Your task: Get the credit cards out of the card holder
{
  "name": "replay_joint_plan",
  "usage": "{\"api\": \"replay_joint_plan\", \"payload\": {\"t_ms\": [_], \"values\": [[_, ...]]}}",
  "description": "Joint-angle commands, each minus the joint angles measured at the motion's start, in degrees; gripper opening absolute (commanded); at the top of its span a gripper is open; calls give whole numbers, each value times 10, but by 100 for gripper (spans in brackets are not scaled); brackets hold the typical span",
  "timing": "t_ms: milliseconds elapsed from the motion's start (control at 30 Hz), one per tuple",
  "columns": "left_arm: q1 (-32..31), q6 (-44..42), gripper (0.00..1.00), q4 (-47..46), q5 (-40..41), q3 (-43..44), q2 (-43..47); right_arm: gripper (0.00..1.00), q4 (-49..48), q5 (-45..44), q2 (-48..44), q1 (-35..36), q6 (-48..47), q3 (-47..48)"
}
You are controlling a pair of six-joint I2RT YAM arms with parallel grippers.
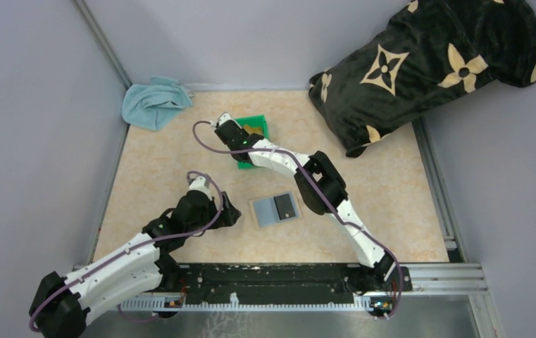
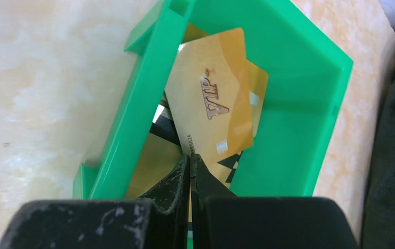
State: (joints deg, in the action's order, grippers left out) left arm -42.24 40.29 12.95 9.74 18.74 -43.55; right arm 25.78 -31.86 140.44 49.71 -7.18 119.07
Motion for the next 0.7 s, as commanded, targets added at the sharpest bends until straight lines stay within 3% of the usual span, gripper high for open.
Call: {"api": "replay_joint_plan", "payload": {"t_ms": [0,233,433,533,600,667], "values": [[5,-10,96,-3,-6,-5,2,0,4,-65,-9,-13,12,26],[6,-13,96,-15,-15,-3,-2,0,-116,18,-153,-12,50,-133],[6,-39,92,-58,-36,5,-10,9,-202,12,-289,-12,75,-278],[6,-51,89,-92,-66,14,-27,19,-263,19,-371,-13,92,-392],[6,-54,87,-112,-88,22,-49,35,-296,38,-423,-17,111,-459],[5,-56,84,-131,-109,32,-74,43,-307,58,-472,-23,133,-518]]}}
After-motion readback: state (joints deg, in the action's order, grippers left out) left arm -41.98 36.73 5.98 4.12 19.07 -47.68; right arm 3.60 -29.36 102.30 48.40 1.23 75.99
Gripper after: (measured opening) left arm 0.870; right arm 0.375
